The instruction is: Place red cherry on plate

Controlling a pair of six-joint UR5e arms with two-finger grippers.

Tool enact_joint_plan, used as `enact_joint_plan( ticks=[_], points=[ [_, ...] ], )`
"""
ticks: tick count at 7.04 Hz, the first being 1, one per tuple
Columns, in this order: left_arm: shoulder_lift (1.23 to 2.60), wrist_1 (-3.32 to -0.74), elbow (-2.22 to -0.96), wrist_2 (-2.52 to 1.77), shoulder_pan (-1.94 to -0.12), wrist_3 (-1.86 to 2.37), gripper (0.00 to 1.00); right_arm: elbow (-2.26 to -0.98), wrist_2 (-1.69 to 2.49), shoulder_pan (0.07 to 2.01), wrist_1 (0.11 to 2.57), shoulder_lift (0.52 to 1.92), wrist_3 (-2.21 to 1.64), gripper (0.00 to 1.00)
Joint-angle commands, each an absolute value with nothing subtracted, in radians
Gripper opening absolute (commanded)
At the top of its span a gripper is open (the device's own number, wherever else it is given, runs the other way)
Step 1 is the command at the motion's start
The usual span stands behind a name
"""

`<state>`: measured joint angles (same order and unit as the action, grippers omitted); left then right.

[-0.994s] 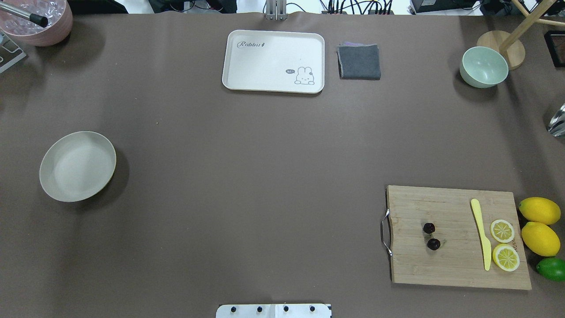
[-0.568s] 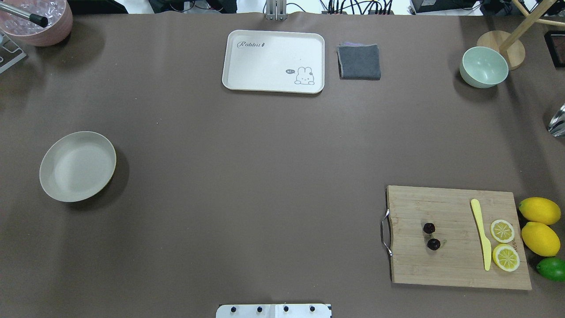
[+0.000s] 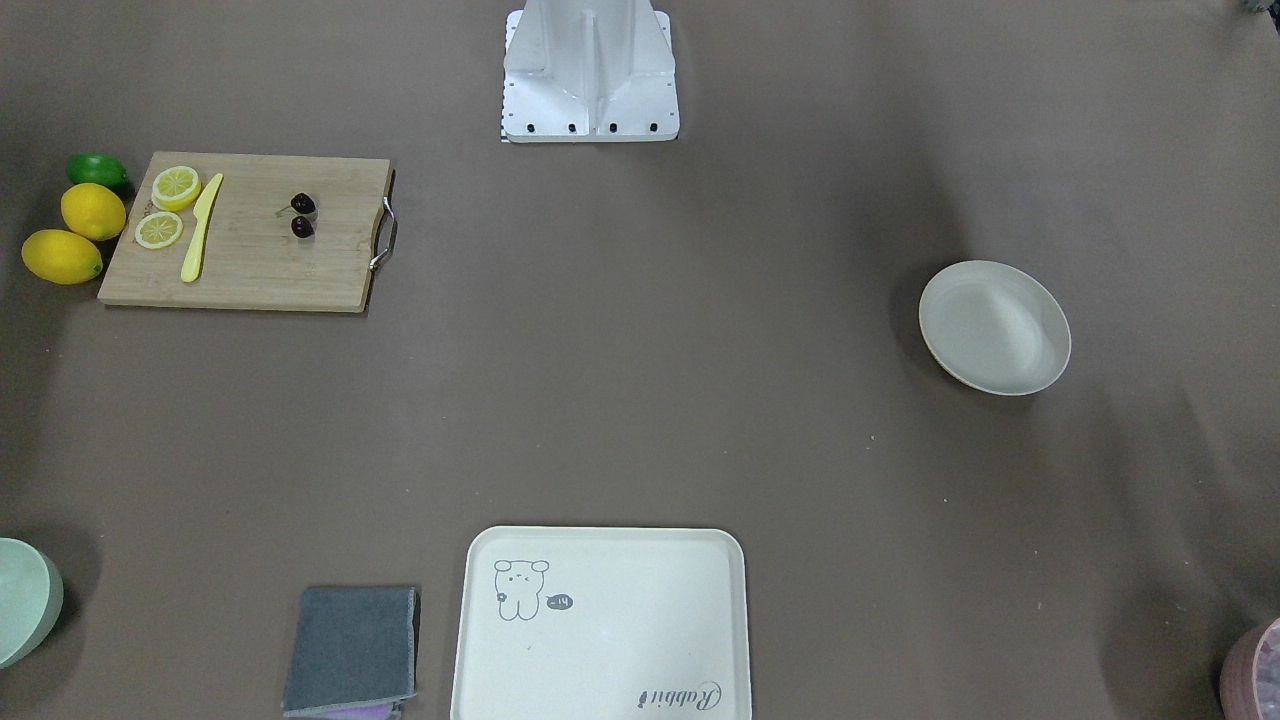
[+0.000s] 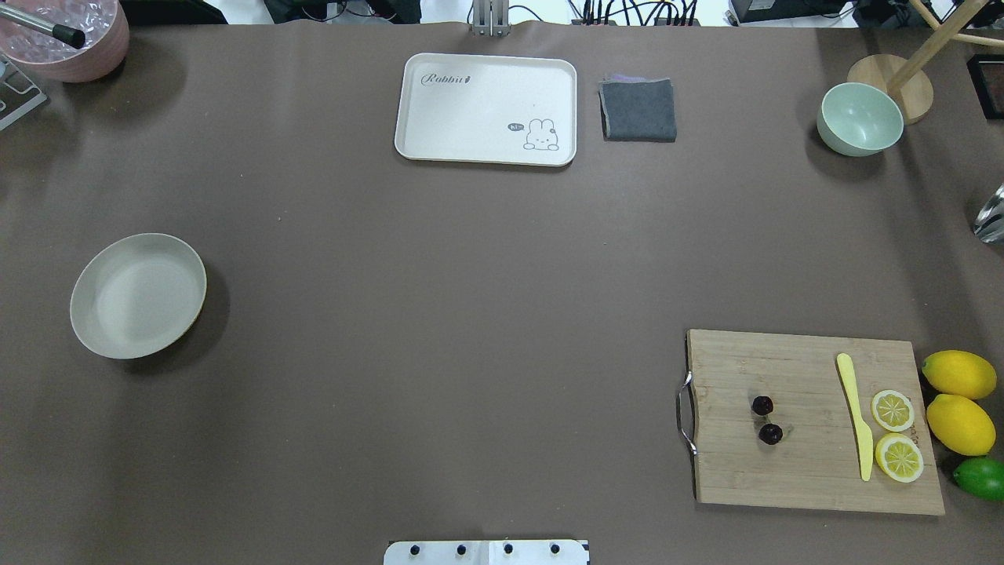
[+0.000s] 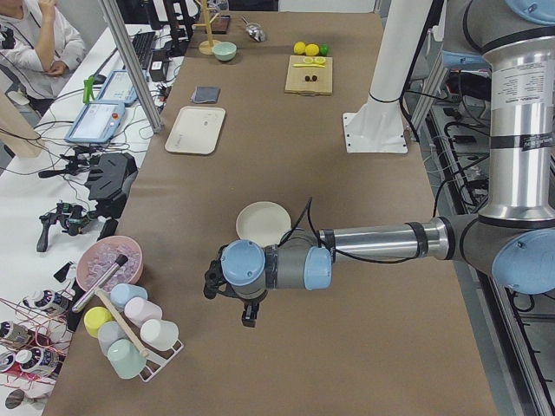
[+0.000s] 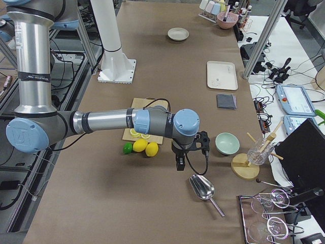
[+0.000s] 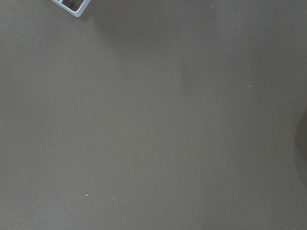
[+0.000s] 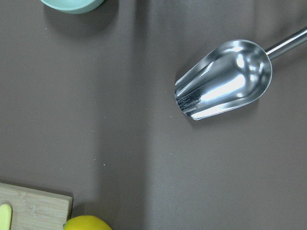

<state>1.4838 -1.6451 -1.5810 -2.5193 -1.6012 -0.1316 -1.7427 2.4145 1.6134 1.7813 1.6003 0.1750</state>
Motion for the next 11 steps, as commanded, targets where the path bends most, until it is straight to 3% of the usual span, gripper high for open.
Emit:
enact_joint_plan(
  ticks=[1, 3, 6, 11],
  points=[
    [1.503, -1.649, -1.598, -2.647, -1.554, -0.117, 0.98, -1.741, 2.407, 1.551, 1.775, 1.591, 0.166, 1.0],
    [1.537, -1.67, -1.574, -2.796, -1.475, -0.117, 0.98, -1.74, 2.379, 1.511, 1.772, 1.554, 0.108, 1.0],
    [1.554, -1.96, -1.352, -2.793, -1.408, -0.086, 0.98, -1.733, 2.391, 1.509, 1.782, 1.555, 0.1, 1.0],
    [1.58, -2.057, -1.286, -2.753, -1.339, -0.014, 0.98, -1.732, 2.379, 1.511, 1.782, 1.6, 0.103, 1.0]
  ],
)
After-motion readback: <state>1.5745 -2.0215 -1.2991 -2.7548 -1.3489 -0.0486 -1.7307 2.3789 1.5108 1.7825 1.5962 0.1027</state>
